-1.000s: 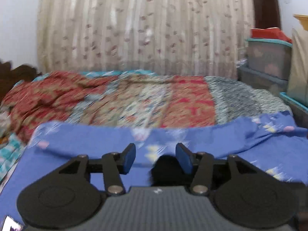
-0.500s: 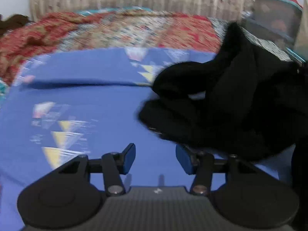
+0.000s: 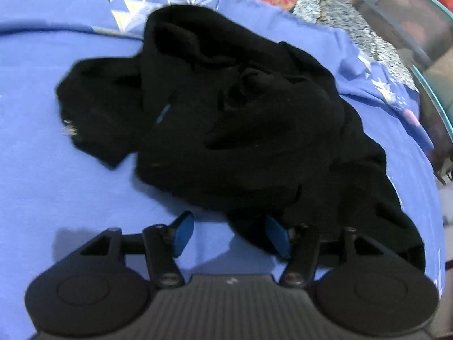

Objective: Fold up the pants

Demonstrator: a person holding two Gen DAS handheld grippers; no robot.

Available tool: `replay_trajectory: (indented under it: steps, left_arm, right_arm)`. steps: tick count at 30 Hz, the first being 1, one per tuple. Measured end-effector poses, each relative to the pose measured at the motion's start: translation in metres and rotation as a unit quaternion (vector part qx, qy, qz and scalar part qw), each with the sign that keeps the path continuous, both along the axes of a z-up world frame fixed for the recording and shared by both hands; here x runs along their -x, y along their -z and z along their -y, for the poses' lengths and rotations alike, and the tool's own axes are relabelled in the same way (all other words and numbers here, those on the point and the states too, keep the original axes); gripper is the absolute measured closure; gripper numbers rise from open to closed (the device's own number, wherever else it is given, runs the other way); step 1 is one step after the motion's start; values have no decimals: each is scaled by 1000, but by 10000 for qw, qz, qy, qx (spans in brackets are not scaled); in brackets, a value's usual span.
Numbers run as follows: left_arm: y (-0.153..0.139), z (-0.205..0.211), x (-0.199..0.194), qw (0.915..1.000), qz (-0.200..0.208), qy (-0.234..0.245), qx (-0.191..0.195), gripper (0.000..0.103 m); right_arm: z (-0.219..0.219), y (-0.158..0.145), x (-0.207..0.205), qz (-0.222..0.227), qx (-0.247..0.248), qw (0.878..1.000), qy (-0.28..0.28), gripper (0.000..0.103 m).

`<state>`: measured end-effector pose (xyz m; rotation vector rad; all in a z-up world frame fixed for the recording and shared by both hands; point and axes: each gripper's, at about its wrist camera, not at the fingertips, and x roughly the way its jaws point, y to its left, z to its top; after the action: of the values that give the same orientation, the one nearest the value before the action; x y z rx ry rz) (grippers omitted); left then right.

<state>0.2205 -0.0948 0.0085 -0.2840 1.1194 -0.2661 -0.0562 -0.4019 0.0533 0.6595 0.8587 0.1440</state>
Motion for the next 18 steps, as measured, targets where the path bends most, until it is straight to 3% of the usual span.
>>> replay_trajectory:
  steps: [1, 2, 3, 4, 5, 6, 9, 10, 11, 14, 18]
  left_arm:
    - [3, 6, -1, 9999, 25, -46, -140, 51]
    - [3, 14, 0, 9992, 154, -34, -365, 70]
    - [3, 24, 4, 9977, 328, 91, -587, 88]
    - [2, 29, 9, 9957, 467, 128, -794, 88]
    - [0, 29, 14, 9948, 538, 77, -867, 90]
    - [-3, 24, 20, 9945, 592, 1, -859, 91]
    - [-24, -10, 41, 9943, 846, -171, -625, 92]
    - [-35, -26, 52, 9941, 959, -182, -482, 93]
    - [-44, -41, 64, 9936, 1040, -216, -387, 101]
    - [-74, -101, 104, 9885, 1374, -562, -298, 101]
    - [-101, -200, 165, 9727, 1772, -1491, -138, 101]
  right_arm:
    - [-10, 6, 2, -161, -48, 9998, -106, 17]
    - [-20, 10, 8, -267, -59, 9994, -195, 17]
    - [-31, 16, 12, -303, -75, 9991, -270, 26]
    - [-44, 18, 15, -250, 65, 9991, -334, 37]
    - [-55, 16, 14, -211, 460, 9980, -381, 72]
    - [-64, 11, 10, -224, 896, 9947, -461, 93]
    - [-64, -15, -1, 151, 1036, 9937, -393, 93]
    - [-65, -31, -2, 436, 1297, 9899, -371, 93]
    - [-67, -44, -4, 675, 1551, 9850, -354, 93]
    - [-76, -83, -11, 1344, 2150, 9663, -443, 93]
    - [-96, -103, -27, 1835, 1990, 9590, -843, 93]
